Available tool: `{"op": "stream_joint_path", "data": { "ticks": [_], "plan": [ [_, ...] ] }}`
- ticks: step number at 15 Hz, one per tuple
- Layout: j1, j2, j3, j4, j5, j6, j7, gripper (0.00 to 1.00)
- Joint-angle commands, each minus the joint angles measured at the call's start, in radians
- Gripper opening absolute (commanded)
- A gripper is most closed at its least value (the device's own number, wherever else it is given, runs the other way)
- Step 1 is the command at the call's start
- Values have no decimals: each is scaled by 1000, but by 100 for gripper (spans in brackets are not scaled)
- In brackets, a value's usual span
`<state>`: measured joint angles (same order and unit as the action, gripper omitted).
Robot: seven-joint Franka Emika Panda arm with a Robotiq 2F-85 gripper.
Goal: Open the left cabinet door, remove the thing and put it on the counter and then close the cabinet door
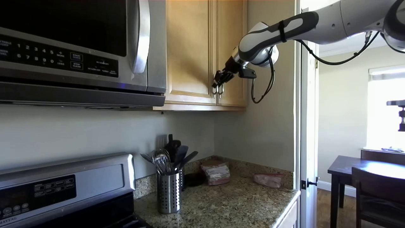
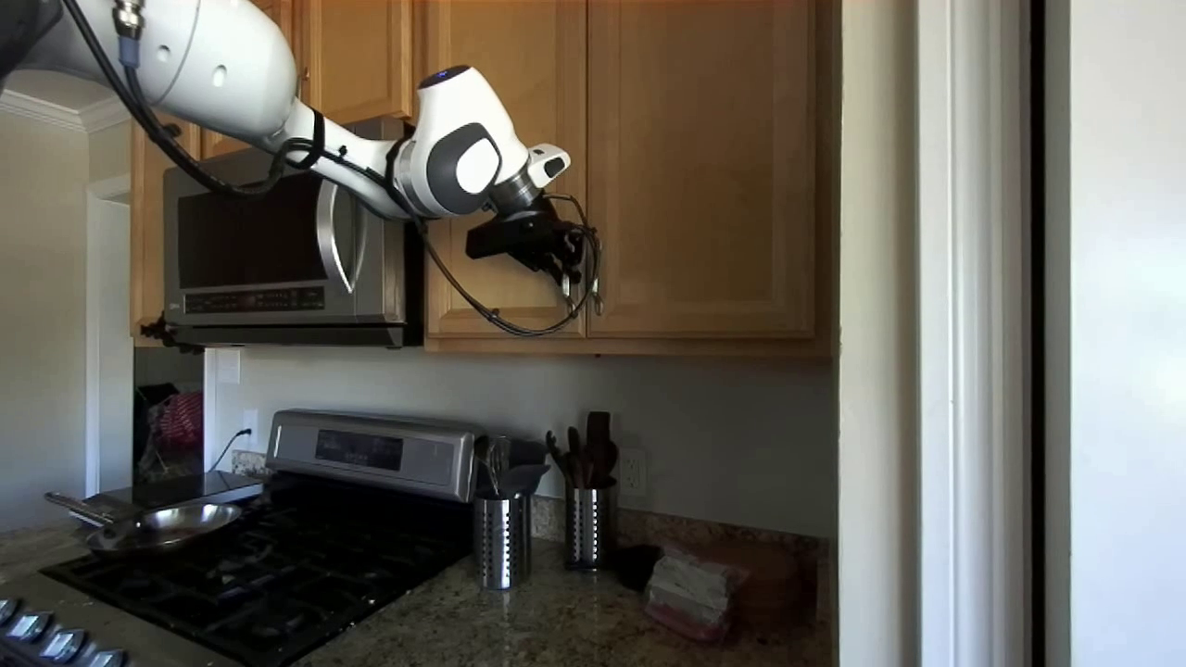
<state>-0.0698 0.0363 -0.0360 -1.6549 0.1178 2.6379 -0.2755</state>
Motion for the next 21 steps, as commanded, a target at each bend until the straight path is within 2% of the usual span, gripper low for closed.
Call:
{"op": "stream_joint_path", "data": {
  "ticks": [1,2,5,7,10,12,15,18,21],
  "plan": [
    [-11,-42,2,-65,110,-2,-135,11],
    [-7,-54,6,-83,133,2,-168,7],
    [9,-112,22,-151,241,-7,-308,10],
    [19,-166,28,-217,202,-5,-303,10],
    [39,-248,33,-317,43,43,-147,10],
    [27,-291,57,-363,-109,64,30,10],
    [12,-360,105,-411,-274,31,236,10],
    [26,-430,134,-457,-329,-13,315,10],
    [72,-502,136,-486,-289,-88,284,10]
  ]
}}
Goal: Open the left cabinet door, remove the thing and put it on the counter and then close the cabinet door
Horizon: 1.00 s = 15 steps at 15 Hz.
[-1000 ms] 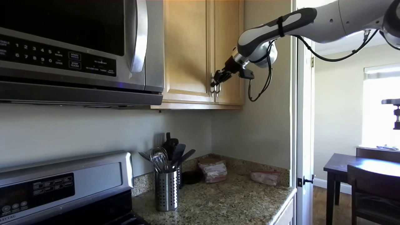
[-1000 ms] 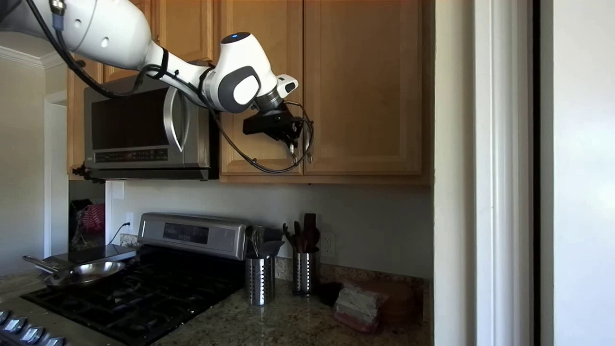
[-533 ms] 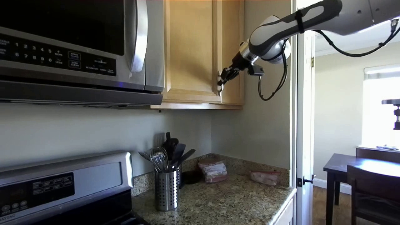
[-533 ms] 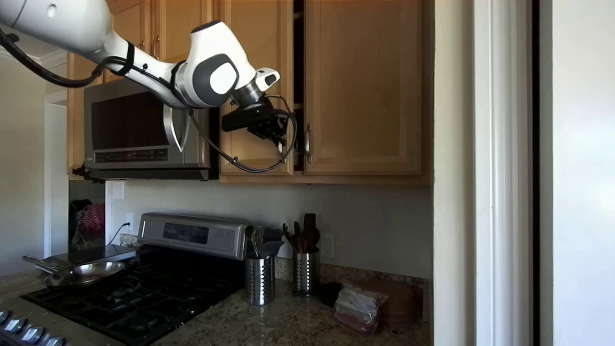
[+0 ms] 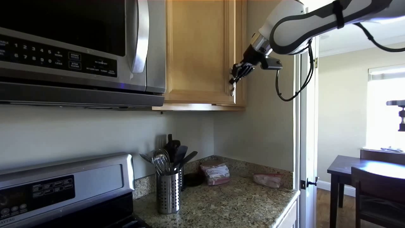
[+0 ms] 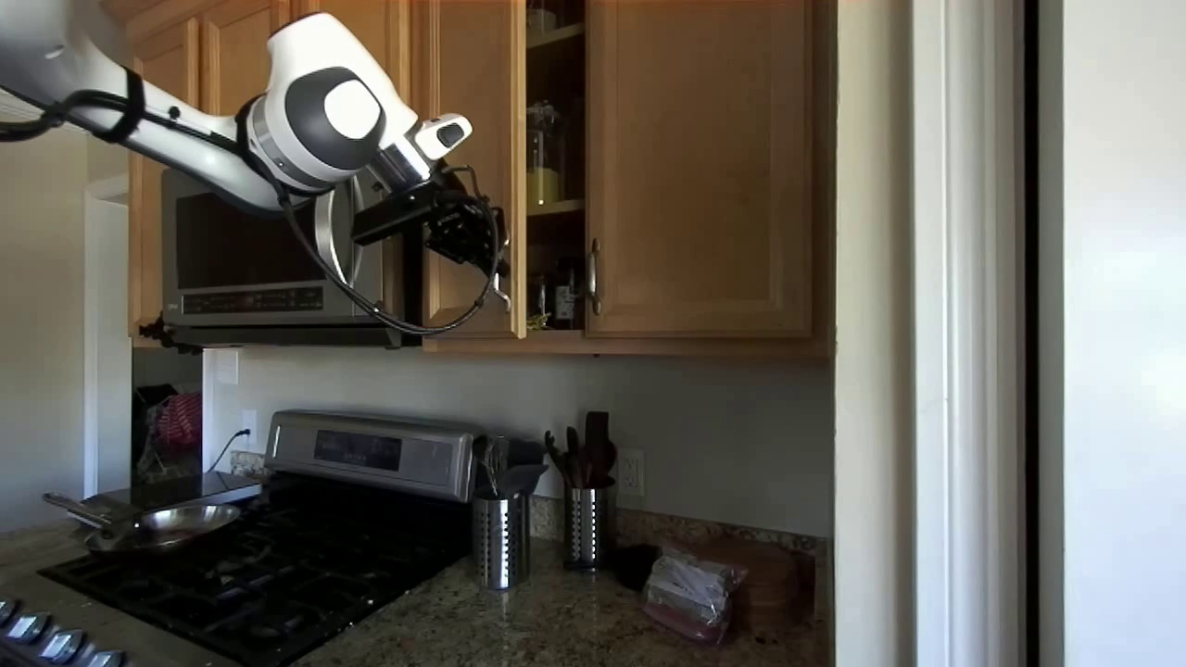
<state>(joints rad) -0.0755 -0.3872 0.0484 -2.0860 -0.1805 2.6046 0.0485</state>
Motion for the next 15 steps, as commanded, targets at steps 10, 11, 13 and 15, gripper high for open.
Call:
{"op": "stream_joint_path", "data": {
  "ticks": [10,11,13,15],
  "plan": [
    [219,-252,174,-83,45,-354,-40,54],
    [243,-256,178,-84,54,-375,-61,62],
    [287,-265,168,-100,61,-429,-108,75],
    [299,-276,148,-116,60,-471,-145,87]
  ]
}}
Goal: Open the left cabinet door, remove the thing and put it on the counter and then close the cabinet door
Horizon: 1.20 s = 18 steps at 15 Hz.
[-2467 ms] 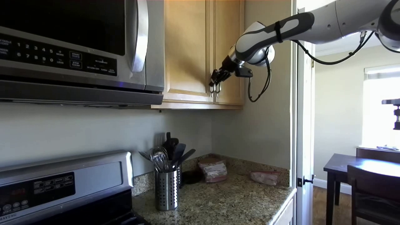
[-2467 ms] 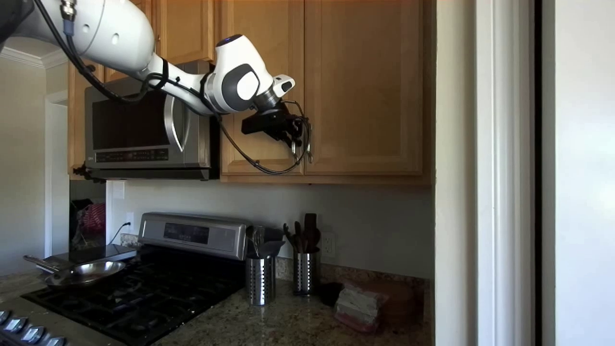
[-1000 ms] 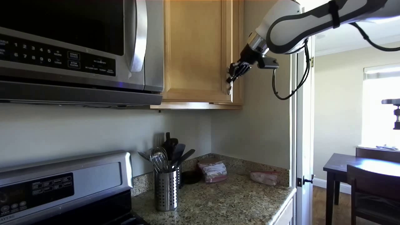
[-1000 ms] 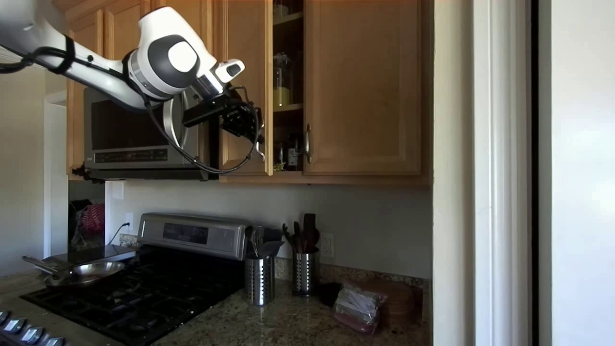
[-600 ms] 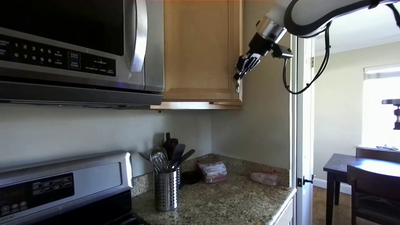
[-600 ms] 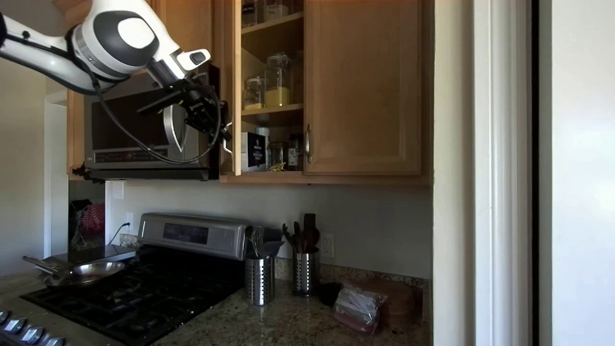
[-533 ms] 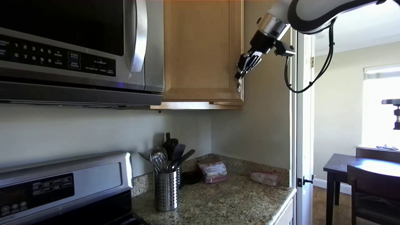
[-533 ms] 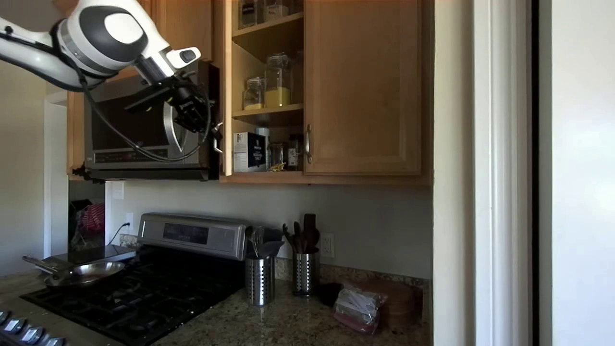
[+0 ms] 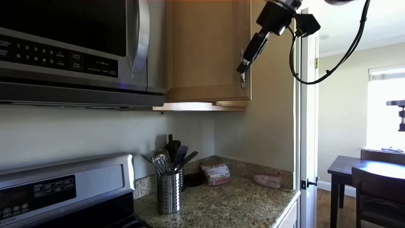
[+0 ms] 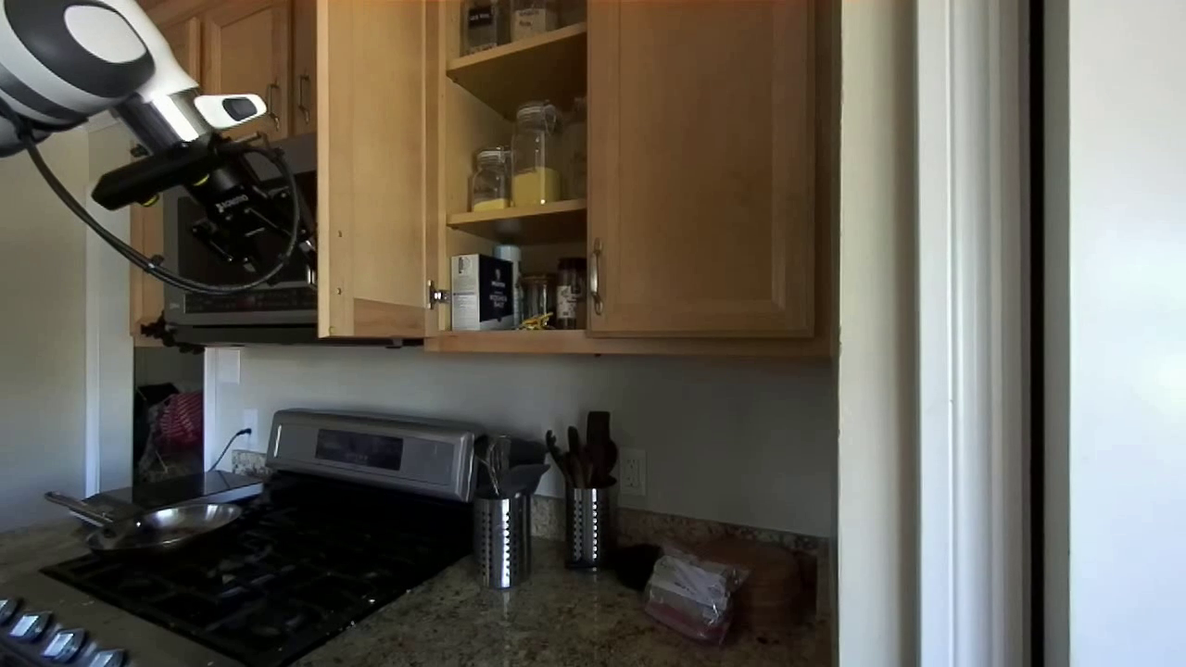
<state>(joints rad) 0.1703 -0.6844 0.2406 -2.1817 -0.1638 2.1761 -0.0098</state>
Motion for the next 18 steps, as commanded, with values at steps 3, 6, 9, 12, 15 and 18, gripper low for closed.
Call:
{"op": "stream_joint_path", "data": {
  "ticks": [3,6,9,12,15,18],
  "plan": [
    [37,9,-53,-18,39,-141,-111,100],
    [11,7,-48,2,21,-265,-90,100],
    [-11,-8,-46,15,-1,-372,-64,100],
    [-43,-25,-57,7,-36,-400,-42,100],
    [-94,-10,-95,-16,-74,-314,-4,75],
    [-151,36,-141,-14,-97,-216,23,58]
  ]
}}
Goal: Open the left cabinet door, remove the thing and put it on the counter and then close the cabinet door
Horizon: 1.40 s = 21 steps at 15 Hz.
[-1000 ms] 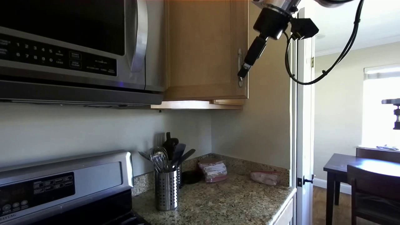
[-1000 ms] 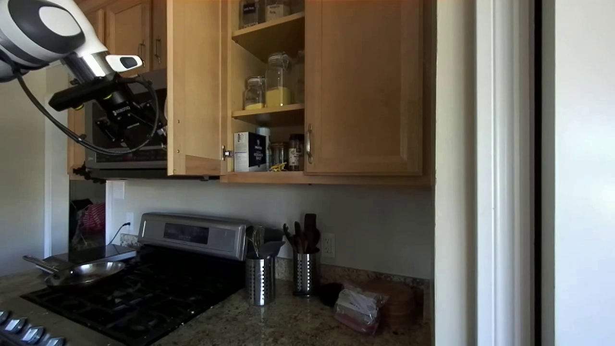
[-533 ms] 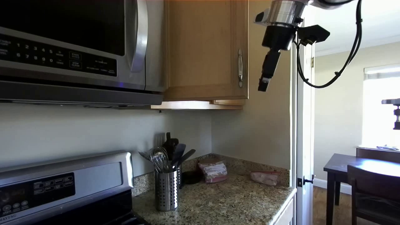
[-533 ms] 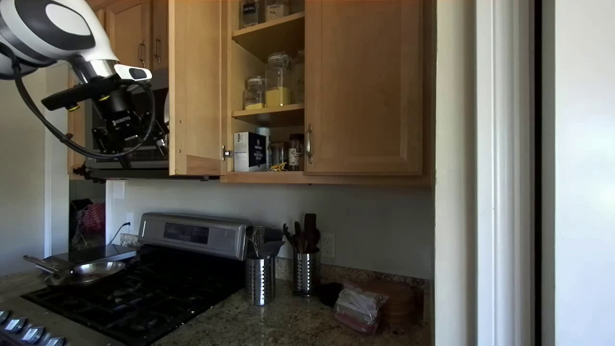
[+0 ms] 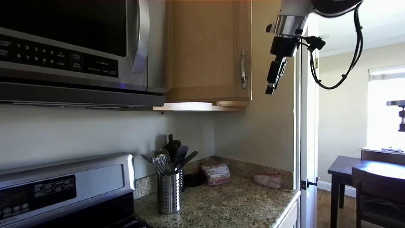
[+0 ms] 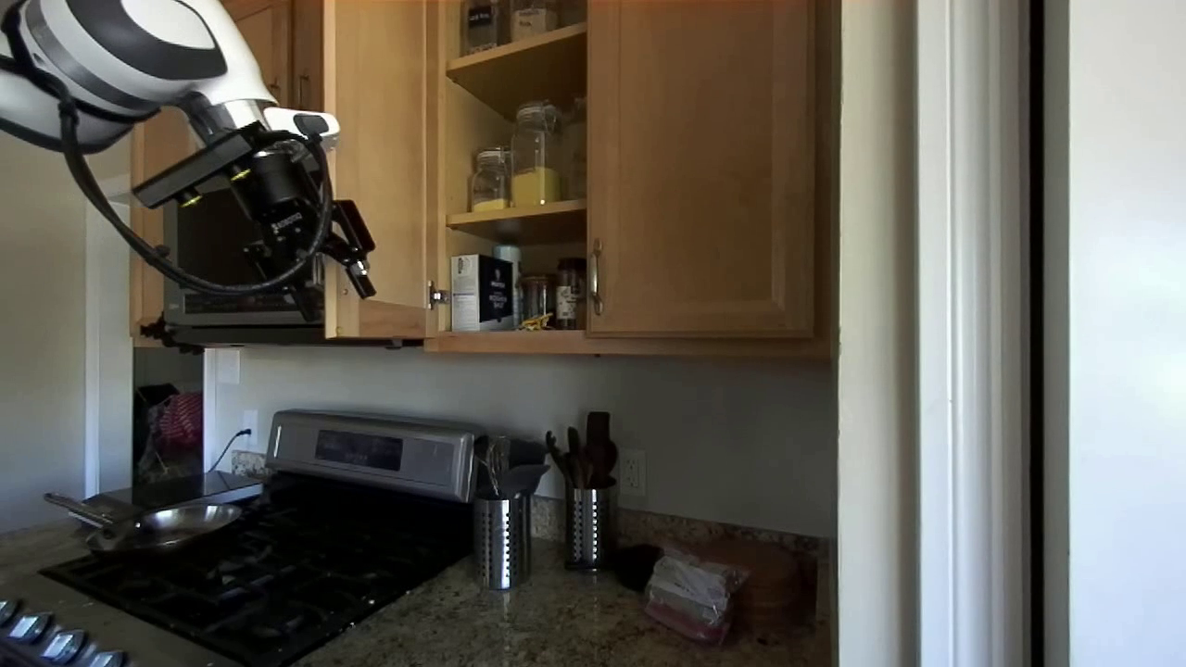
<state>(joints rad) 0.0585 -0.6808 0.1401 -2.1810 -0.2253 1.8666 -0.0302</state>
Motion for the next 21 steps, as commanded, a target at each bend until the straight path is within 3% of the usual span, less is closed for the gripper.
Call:
{"op": "stream_joint_path", "data": {
  "ticks": [1,4,9,16,21],
  "plan": [
    [-55,57,-54,-5,-37,132,49,53],
    [-81,126,-74,15,-22,242,57,32],
    [-38,206,-60,56,24,348,24,2],
    [31,192,-40,66,52,362,-20,0],
    [108,156,-46,55,162,376,-84,0]
  ]
}}
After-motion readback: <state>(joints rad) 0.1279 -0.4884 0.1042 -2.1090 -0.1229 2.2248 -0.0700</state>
